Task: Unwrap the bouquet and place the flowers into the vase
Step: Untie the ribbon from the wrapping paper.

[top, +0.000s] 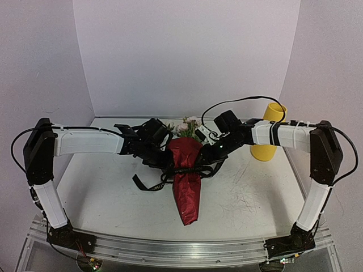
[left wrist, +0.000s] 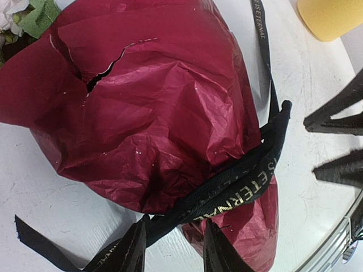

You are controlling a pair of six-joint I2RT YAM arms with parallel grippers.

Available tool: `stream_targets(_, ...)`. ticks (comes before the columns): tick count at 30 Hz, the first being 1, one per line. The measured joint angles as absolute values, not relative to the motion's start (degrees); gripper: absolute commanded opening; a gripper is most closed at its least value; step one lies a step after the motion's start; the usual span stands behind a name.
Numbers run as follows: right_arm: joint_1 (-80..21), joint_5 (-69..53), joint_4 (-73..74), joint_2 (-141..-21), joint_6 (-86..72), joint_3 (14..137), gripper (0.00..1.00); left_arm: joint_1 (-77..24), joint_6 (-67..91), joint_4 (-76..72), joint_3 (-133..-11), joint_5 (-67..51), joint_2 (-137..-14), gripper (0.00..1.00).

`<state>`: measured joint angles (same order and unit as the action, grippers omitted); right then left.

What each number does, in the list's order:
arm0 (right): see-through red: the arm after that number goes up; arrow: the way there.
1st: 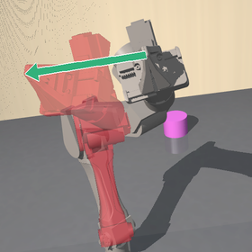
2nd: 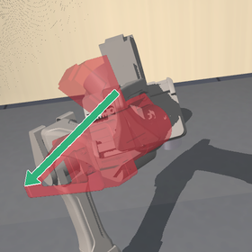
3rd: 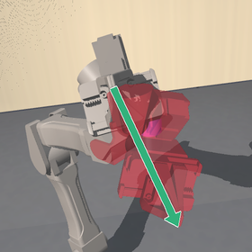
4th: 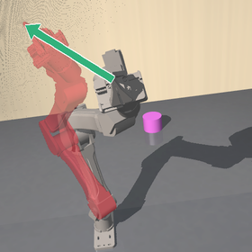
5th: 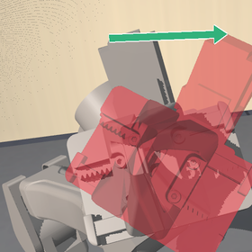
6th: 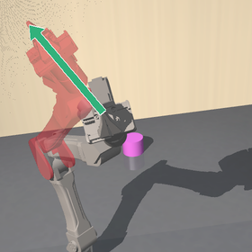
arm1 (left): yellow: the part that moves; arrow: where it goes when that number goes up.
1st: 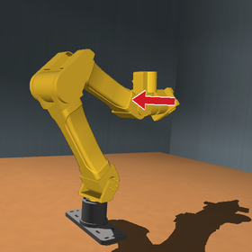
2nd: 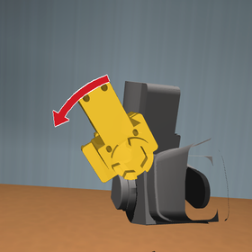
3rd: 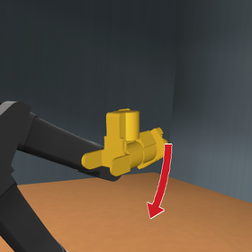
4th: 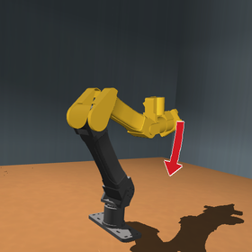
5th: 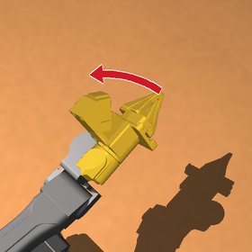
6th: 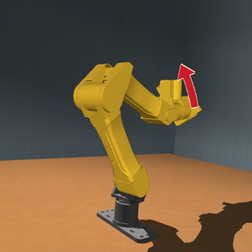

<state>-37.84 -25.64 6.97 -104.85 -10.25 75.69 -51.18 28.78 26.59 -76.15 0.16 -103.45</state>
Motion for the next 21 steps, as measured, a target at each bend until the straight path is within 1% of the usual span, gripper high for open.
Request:
stream_targets(8,-39.86,-27.51,7.76,-109.52,-8.57,81.96,0.40,-51.18,28.27,26.65,-78.88,-0.59,-106.90,0.32)
stream_targets(14,-40.46,-28.25,8.83,-112.53,-7.51,83.43,0.40,-51.18,28.32,26.65,-79.15,-0.91,-107.14,0.30)
stream_targets(19,-41.21,-28.34,9.22,-114.17,-7.00,83.99,0.36,-51.18,28.40,26.68,-79.15,-0.91,-107.35,0.29)
stream_targets(21,-41.56,-28.34,9.37,-114.35,-6.80,83.99,0.34,-51.18,28.50,26.67,-79.15,-0.89,-107.47,0.28)
